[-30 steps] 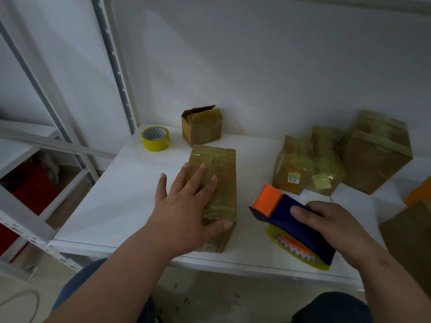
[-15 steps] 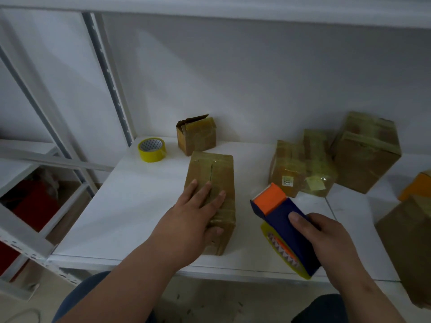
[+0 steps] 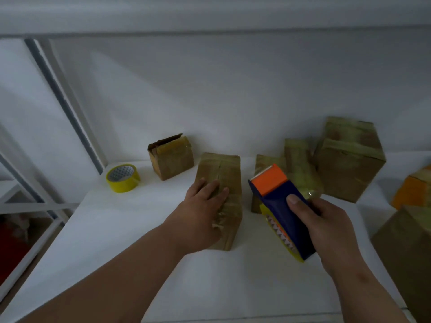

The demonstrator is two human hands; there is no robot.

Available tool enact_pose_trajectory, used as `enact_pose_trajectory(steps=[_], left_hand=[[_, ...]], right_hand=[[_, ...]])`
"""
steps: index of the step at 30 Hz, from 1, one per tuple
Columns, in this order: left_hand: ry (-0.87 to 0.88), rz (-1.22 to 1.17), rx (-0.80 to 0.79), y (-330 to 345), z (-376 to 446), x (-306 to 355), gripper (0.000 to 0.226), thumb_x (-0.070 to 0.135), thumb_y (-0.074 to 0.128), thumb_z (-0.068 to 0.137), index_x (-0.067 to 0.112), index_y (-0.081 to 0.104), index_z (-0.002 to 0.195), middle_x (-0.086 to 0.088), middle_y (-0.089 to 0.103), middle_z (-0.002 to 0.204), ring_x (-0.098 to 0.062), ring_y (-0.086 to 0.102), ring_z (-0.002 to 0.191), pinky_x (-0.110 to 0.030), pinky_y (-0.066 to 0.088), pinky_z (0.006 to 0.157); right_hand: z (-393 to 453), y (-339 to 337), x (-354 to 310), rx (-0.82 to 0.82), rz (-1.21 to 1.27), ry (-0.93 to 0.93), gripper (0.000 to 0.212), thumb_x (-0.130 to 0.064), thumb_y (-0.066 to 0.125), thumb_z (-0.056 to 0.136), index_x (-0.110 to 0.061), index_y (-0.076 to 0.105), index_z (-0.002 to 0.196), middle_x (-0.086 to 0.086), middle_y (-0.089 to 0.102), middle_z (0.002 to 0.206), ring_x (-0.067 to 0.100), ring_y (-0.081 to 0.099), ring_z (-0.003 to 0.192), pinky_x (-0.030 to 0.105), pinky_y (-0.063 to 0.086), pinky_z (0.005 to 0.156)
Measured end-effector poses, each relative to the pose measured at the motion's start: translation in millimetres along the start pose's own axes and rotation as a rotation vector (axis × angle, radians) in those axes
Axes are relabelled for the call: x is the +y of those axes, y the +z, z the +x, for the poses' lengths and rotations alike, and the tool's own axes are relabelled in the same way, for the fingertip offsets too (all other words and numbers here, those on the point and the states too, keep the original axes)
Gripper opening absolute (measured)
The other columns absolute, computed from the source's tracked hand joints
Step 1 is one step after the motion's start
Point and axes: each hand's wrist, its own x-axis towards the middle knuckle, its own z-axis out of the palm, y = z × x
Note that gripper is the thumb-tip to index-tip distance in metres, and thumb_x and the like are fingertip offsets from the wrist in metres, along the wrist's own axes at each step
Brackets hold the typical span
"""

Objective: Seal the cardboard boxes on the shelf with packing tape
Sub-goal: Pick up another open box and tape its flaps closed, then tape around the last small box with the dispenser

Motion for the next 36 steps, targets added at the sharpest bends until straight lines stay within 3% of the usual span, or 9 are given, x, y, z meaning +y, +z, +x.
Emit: enact_pose_trajectory(steps=[6,9,14,17,20,22,24,27,36], left_hand=[[0.043,0.028,0.004,7.0,45.4,3.5,0.085,0.025,0.054,0.094,0.027,-0.004,0.156,0.006,0.002,0.163,-0.025,-0.007,0.15,-0.037,0.013,0.121],[0.06,0.023,0.071,10.8,68.8,9.4,0.08,0.028,0.055,0.095,0.023,0.004,0.156,0.003,0.004,0.164,-0.024,-0.009,0.15,-0.039,0.016,0.121],[-0.022,-0.009,0.21,16.5,95.3,12.6,0.07,0.028,0.055,0.096,0.022,0.017,0.154,-0.002,0.005,0.162,-0.024,-0.006,0.149,-0.037,0.03,0.114],[-0.128,-0.117,0.287,19.4,101.1,4.1,0.072,0.034,0.065,0.088,0.018,0.028,0.149,-0.005,0.022,0.153,-0.029,0.021,0.14,-0.039,0.035,0.111],[-0.17,-0.28,0.296,19.6,97.1,-6.8,0.085,0.038,0.075,0.078,0.02,0.03,0.148,-0.001,0.029,0.146,-0.023,0.046,0.122,-0.036,0.049,0.093],[-0.149,-0.358,0.32,18.4,89.8,-11.8,0.088,0.028,0.077,0.078,0.023,0.028,0.15,0.002,0.027,0.147,-0.014,0.05,0.112,-0.027,0.046,0.084],[-0.149,-0.366,0.347,17.3,80.4,-21.6,0.084,0.021,0.074,0.081,0.023,0.026,0.151,0.007,0.025,0.149,-0.005,0.042,0.116,-0.022,0.039,0.09],[-0.21,-0.304,0.383,17.9,71.4,-48.8,0.076,0.022,0.071,0.084,0.017,0.033,0.15,0.0,0.028,0.154,-0.017,0.039,0.136,-0.03,0.038,0.105],[-0.509,-0.147,0.266,3.3,73.5,-110.7,0.067,0.021,0.075,0.081,0.002,0.047,0.139,-0.023,0.042,0.144,-0.044,0.043,0.128,-0.044,0.038,0.105]], right_hand=[[27.7,-8.5,-11.7,0.05,0.03,-0.032,0.042,-0.048,0.064,0.083,-0.006,0.067,0.081,0.01,0.07,0.072,0.032,0.066,0.069,0.049,0.053,0.073],[33.1,-11.2,-8.6,0.123,0.069,-0.02,0.045,-0.051,0.063,0.082,-0.006,0.066,0.076,0.01,0.069,0.069,0.035,0.066,0.067,0.052,0.053,0.073],[37.6,-16.4,-1.7,0.201,0.078,-0.014,0.041,-0.053,0.06,0.083,-0.014,0.065,0.071,0.005,0.068,0.065,0.028,0.066,0.064,0.045,0.053,0.068],[43.5,-18.0,3.7,0.221,0.062,-0.03,0.048,-0.055,0.059,0.082,-0.007,0.065,0.076,0.009,0.067,0.067,0.027,0.065,0.063,0.035,0.049,0.059],[48.4,-13.7,3.2,0.236,0.026,-0.06,0.057,-0.055,0.06,0.083,0.001,0.061,0.076,0.018,0.064,0.067,0.033,0.062,0.062,0.032,0.04,0.054],[49.5,-8.0,-1.7,0.24,0.009,-0.09,0.053,-0.054,0.06,0.084,-0.004,0.057,0.069,0.014,0.062,0.062,0.03,0.06,0.057,0.031,0.038,0.052],[48.9,-0.6,-6.8,0.24,-0.009,-0.128,0.048,-0.055,0.058,0.084,-0.012,0.052,0.064,0.007,0.058,0.056,0.025,0.056,0.053,0.028,0.035,0.049],[46.7,9.7,-11.9,0.243,-0.04,-0.17,0.043,-0.057,0.057,0.082,-0.022,0.047,0.06,-0.002,0.051,0.052,0.016,0.05,0.049,0.026,0.03,0.049],[46.5,25.2,-21.3,0.259,-0.073,-0.206,0.04,-0.056,0.057,0.082,-0.024,0.047,0.061,-0.005,0.052,0.053,0.008,0.05,0.049,0.023,0.031,0.049]])
